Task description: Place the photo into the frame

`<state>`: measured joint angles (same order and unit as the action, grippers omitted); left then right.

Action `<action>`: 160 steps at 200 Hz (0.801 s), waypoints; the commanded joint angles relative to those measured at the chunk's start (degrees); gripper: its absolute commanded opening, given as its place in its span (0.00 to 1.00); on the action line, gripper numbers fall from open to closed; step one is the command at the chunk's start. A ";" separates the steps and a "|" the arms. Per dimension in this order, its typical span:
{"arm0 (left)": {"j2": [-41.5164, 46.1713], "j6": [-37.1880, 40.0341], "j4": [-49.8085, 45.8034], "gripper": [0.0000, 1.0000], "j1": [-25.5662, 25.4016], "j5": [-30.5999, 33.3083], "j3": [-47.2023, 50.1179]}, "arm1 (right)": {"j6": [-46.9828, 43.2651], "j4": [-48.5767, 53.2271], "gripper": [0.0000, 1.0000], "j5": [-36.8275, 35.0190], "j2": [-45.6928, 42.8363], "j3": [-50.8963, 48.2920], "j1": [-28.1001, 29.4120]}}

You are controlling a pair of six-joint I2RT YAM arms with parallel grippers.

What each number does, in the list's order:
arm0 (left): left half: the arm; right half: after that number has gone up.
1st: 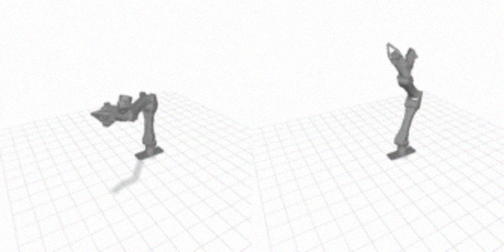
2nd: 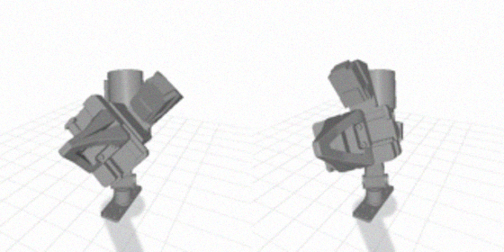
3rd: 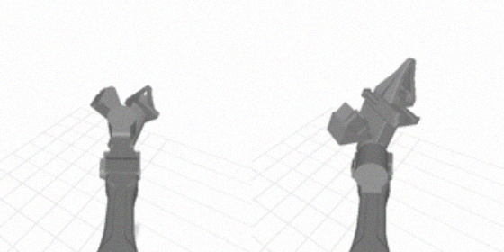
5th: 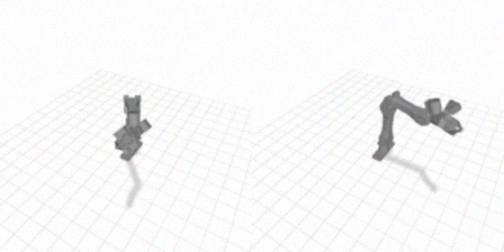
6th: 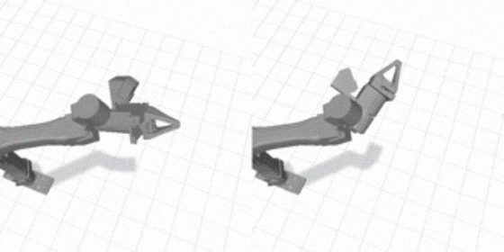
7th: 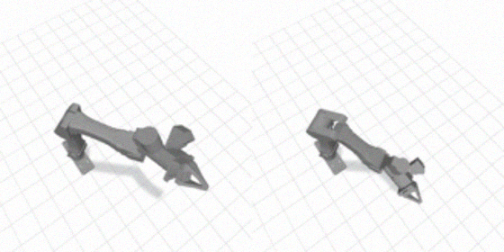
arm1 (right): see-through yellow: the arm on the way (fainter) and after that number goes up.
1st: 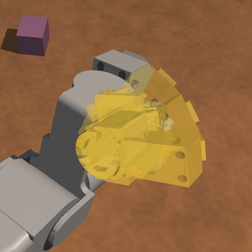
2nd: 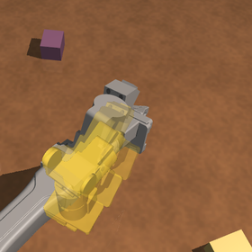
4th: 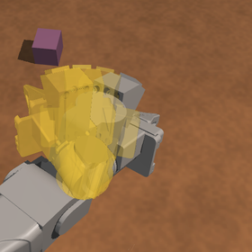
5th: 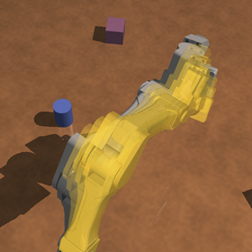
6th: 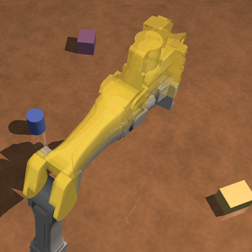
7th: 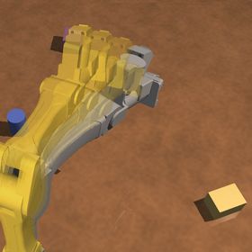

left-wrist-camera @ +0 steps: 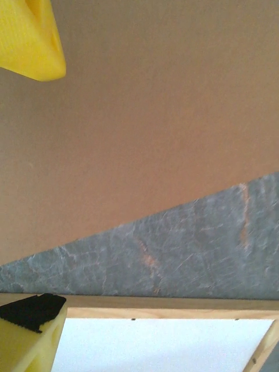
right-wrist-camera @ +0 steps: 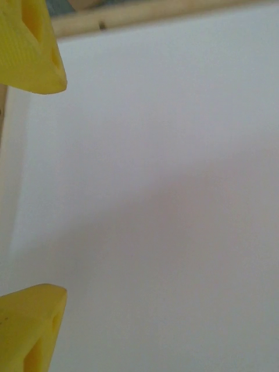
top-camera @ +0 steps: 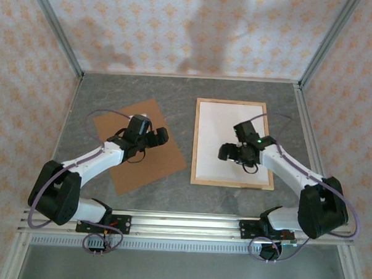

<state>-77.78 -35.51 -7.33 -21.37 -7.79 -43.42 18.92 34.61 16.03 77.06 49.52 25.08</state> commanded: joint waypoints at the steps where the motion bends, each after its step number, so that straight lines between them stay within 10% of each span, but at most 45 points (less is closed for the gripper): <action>1: 3.71 1.77 -4.18 0.96 3.29 5.84 -0.26 | -2.87 -6.29 0.84 2.48 5.69 5.96 5.86; 45: 8.01 -1.10 -3.26 0.96 16.04 7.16 5.39 | -2.36 -12.27 0.84 1.17 23.94 22.40 17.74; 107: 2.11 0.23 -3.59 0.96 31.01 5.65 4.27 | 0.60 -10.58 0.84 -3.38 44.17 44.74 19.30; 160: -5.47 1.94 -4.25 0.96 33.43 4.19 0.67 | 0.44 -7.06 0.88 -5.21 53.84 56.28 19.30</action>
<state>-80.77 -34.98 -10.35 12.01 -2.76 -40.27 18.85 24.27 13.72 127.79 101.21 44.53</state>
